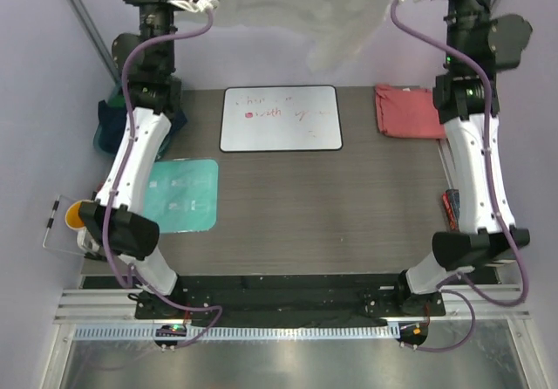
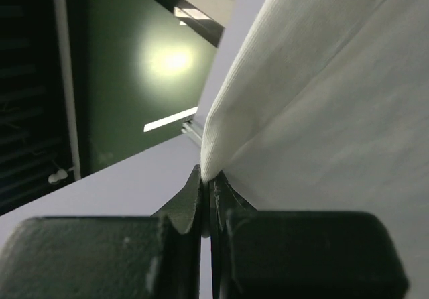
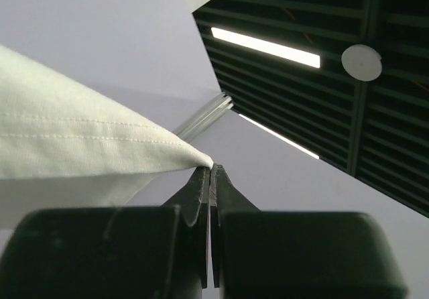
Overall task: Fold and stack the t-shirts
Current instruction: Flatten the tshirt out
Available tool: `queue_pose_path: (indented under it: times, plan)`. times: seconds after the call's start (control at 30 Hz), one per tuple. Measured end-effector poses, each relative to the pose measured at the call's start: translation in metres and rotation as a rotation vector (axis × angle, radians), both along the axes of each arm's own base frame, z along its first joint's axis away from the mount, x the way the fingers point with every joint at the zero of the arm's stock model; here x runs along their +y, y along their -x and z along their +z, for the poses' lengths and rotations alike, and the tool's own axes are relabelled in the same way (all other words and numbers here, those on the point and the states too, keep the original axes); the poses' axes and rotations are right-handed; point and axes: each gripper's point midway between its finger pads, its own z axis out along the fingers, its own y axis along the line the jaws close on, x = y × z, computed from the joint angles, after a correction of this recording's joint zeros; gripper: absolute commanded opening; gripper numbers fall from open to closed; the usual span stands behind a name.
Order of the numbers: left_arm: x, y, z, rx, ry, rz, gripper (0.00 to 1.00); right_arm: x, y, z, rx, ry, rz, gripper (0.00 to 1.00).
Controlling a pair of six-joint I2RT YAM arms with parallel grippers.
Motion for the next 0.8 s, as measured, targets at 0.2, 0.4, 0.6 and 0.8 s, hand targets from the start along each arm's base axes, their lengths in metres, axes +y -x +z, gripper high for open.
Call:
queue_pose_path:
  times: [0.2,0.4,0.6,0.8]
  plan:
    - [0.003,0.046,-0.055,0.042,-0.006,-0.040,0.00,0.005,0.061,-0.045,0.077,0.035,0.050,0.01]
    - [-0.017,0.023,-0.317,0.615,-0.160,-0.114,0.00,0.026,0.041,-0.259,0.601,0.078,0.171,0.01]
    - [-0.016,0.115,-0.525,1.142,-0.367,-0.218,0.00,0.038,0.108,-0.483,1.242,0.110,0.278,0.01]
    - [-0.024,0.165,-0.536,1.211,-0.538,-0.317,0.00,0.042,0.200,-0.554,1.541,0.192,0.371,0.01]
